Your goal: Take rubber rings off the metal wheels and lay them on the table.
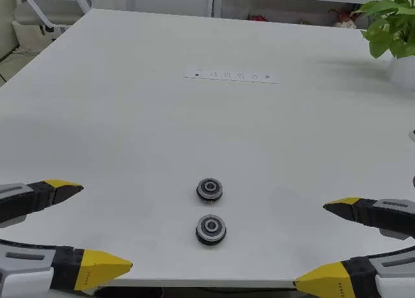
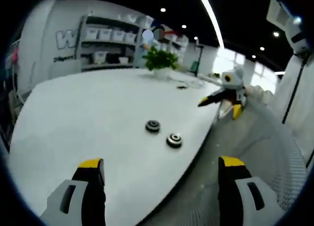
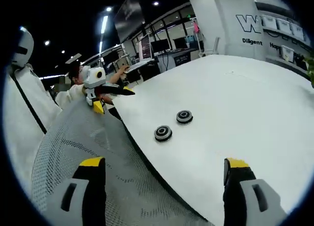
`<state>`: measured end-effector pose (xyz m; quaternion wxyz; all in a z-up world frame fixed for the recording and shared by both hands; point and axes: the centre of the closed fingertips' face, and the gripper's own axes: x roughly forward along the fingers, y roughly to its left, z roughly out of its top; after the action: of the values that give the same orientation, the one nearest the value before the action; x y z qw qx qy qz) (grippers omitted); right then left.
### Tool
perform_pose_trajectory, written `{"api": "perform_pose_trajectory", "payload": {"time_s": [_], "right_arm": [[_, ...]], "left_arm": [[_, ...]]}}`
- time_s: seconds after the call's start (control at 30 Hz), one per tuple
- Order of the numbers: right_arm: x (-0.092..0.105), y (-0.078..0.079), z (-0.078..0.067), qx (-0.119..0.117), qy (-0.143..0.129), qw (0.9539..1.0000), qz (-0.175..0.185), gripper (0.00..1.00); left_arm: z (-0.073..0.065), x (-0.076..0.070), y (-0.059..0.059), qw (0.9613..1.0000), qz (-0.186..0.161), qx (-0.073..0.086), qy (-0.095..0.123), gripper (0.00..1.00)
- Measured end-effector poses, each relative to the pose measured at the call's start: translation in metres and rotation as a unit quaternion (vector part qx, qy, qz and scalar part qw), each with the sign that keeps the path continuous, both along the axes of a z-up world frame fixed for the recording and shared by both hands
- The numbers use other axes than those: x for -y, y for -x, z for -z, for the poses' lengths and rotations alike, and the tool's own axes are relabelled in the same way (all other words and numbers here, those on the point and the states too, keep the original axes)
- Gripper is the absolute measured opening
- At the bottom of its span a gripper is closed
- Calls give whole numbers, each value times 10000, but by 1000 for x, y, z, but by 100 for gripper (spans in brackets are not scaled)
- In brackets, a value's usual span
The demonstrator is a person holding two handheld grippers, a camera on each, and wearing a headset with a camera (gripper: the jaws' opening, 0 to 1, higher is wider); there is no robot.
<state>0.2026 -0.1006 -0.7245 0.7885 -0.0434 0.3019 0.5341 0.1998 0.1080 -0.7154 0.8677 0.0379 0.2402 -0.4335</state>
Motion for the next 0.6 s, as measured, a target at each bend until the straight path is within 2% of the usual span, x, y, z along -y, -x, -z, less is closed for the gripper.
{"api": "perform_pose_trajectory", "payload": {"time_s": [0.47, 0.6], "right_arm": [[-2, -5, -11, 144, -37, 9999, -40, 85], [-2, -6, -12, 149, -30, 9999, -44, 84]], "left_arm": [[-11, 0, -3, 9998, 36, 162, -74, 97], [-11, 0, -3, 9998, 39, 166, -64, 97]]}}
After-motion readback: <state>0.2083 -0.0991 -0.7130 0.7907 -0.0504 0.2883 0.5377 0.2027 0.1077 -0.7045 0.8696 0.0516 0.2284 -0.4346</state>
